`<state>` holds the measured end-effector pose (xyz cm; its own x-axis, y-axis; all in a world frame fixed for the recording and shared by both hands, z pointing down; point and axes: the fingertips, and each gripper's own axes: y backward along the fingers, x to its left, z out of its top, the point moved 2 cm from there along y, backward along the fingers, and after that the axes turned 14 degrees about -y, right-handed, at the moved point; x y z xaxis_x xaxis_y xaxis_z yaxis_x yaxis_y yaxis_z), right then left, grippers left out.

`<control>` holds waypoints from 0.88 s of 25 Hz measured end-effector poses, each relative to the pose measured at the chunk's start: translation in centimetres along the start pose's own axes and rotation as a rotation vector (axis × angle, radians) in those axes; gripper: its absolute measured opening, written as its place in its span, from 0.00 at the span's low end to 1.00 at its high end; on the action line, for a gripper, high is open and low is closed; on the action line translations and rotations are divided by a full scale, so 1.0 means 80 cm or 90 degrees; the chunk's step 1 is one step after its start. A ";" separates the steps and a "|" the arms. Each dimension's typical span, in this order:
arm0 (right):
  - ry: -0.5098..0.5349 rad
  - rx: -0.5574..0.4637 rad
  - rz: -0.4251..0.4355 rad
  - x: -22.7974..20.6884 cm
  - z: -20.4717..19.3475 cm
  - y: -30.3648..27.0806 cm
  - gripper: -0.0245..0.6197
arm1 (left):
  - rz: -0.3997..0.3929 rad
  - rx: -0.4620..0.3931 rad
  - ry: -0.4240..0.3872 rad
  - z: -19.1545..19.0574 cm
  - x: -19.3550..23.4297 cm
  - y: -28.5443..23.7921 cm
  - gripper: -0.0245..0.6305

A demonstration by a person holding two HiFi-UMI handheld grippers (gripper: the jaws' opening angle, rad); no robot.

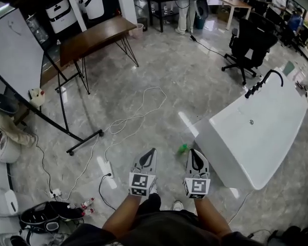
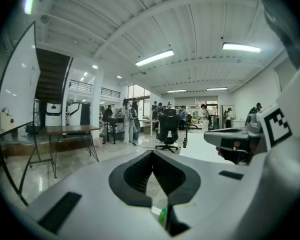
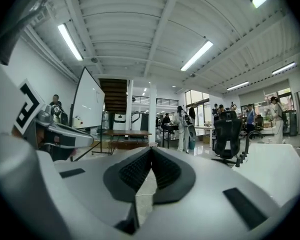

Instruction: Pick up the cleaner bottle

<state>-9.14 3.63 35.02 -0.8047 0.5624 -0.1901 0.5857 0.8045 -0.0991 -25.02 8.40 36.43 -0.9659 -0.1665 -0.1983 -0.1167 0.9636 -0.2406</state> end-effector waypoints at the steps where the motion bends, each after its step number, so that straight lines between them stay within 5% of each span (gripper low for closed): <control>1: -0.002 -0.001 -0.017 -0.003 -0.001 -0.007 0.06 | -0.016 0.000 -0.005 -0.002 0.005 -0.013 0.05; 9: 0.001 -0.002 -0.129 -0.040 -0.014 -0.052 0.06 | -0.143 -0.044 -0.061 -0.007 0.004 -0.112 0.05; 16: -0.012 0.010 -0.169 -0.105 -0.042 -0.056 0.06 | -0.194 -0.038 -0.062 -0.032 -0.041 -0.174 0.05; 22: -0.027 0.017 -0.183 -0.169 -0.116 -0.066 0.06 | -0.192 -0.046 -0.079 -0.092 -0.078 -0.233 0.05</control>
<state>-2.23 -6.43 47.22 -0.9335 0.3035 -0.1911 0.3373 0.9239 -0.1807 -18.49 -7.00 49.13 -0.8503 -0.4668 -0.2432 -0.4140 0.8784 -0.2387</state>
